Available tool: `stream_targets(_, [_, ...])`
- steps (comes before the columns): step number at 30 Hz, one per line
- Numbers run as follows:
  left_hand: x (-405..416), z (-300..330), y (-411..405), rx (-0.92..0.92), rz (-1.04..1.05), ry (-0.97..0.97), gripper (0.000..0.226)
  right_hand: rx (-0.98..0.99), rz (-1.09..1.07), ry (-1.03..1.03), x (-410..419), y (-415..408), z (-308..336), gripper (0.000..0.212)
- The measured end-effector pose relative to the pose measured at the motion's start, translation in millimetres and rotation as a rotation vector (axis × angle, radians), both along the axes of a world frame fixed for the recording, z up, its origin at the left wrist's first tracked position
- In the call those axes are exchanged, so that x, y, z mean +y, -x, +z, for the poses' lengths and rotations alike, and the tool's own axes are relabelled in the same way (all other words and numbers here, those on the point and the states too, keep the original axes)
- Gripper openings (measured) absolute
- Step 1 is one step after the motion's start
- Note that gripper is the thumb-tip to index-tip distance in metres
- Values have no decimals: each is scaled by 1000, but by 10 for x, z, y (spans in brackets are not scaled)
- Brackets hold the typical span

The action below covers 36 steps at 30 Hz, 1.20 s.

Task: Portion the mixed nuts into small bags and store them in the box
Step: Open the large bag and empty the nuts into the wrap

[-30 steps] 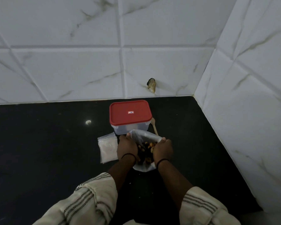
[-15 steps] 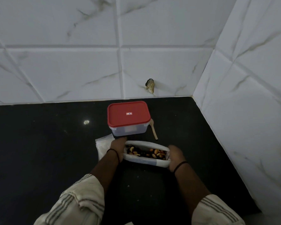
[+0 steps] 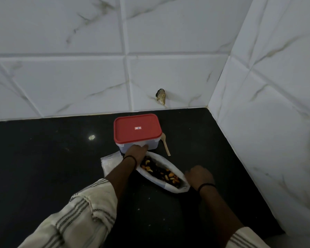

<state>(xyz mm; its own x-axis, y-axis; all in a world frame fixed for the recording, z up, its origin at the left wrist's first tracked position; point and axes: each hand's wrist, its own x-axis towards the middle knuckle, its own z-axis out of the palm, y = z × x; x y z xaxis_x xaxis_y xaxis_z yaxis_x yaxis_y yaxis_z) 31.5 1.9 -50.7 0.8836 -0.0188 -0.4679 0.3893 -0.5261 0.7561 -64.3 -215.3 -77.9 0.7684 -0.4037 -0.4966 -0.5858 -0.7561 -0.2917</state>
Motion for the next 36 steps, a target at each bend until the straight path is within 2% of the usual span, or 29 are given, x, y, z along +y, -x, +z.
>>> stream_targets(3, [-7,-18,16,-16,-67,-42,46,-226,157,135,88,-50,87,26])
stream_targets(5, [1,-61,47,-33,-48,-45,50,-373,242,44,219,-111,199,24])
stream_targets(8, [65,-79,157,-91,94,-143,51,-370,375,-110,438,-194,275,27])
stream_targets(11, [189,-154,355,-94,224,-223,61,-345,451,-103,549,-230,222,26])
stream_targets(13, [212,-194,512,65,215,-88,58,-356,406,-121,548,-242,217,25])
stream_targets(15, [137,-137,684,342,189,155,42,-346,302,-176,551,-251,212,27])
stream_targets(17, [30,-115,800,440,139,272,26,-315,167,-257,593,-251,212,29])
stream_targets(20, [-85,-197,794,322,137,254,22,-254,44,-329,659,-230,207,30])
stream_targets(23, [-57,-253,689,220,192,209,27,-201,7,-288,565,-250,240,30])
stream_targets(27, [-43,-246,547,202,200,183,38,21,-78,-284,423,-415,337,40])
stream_targets(30, [-72,-281,459,159,222,197,39,26,-121,-330,419,-552,345,41])
stream_targets(33, [-53,-309,480,142,198,128,37,122,-140,-336,446,-503,255,42])
stream_targets(36, [2,-334,503,10,168,40,30,126,-230,-464,413,-505,133,44])
